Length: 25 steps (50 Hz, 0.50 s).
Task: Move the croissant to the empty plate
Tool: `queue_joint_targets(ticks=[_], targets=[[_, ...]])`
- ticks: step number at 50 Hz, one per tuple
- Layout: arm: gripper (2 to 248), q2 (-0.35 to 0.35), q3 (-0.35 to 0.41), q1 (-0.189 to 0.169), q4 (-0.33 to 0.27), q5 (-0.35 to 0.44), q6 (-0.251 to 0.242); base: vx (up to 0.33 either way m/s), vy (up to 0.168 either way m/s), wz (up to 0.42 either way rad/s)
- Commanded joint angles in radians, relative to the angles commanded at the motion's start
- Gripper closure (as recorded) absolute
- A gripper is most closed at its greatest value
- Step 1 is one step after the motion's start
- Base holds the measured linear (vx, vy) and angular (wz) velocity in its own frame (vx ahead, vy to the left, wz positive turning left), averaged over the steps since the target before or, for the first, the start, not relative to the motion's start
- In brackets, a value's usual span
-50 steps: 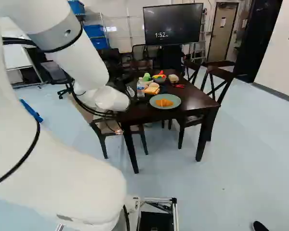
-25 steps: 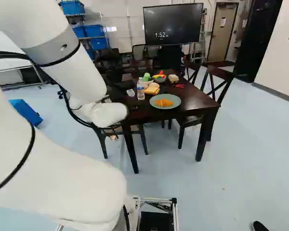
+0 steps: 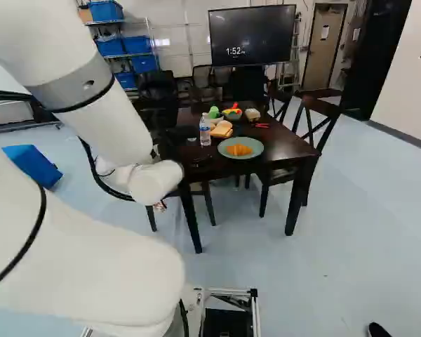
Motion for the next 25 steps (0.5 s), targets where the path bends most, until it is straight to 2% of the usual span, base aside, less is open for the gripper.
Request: queue_joint_targets(ticks=[25], targets=[[3,0.013,0.044,0.004,-0.015,0.077,0.071,0.0,0.0,0.0]])
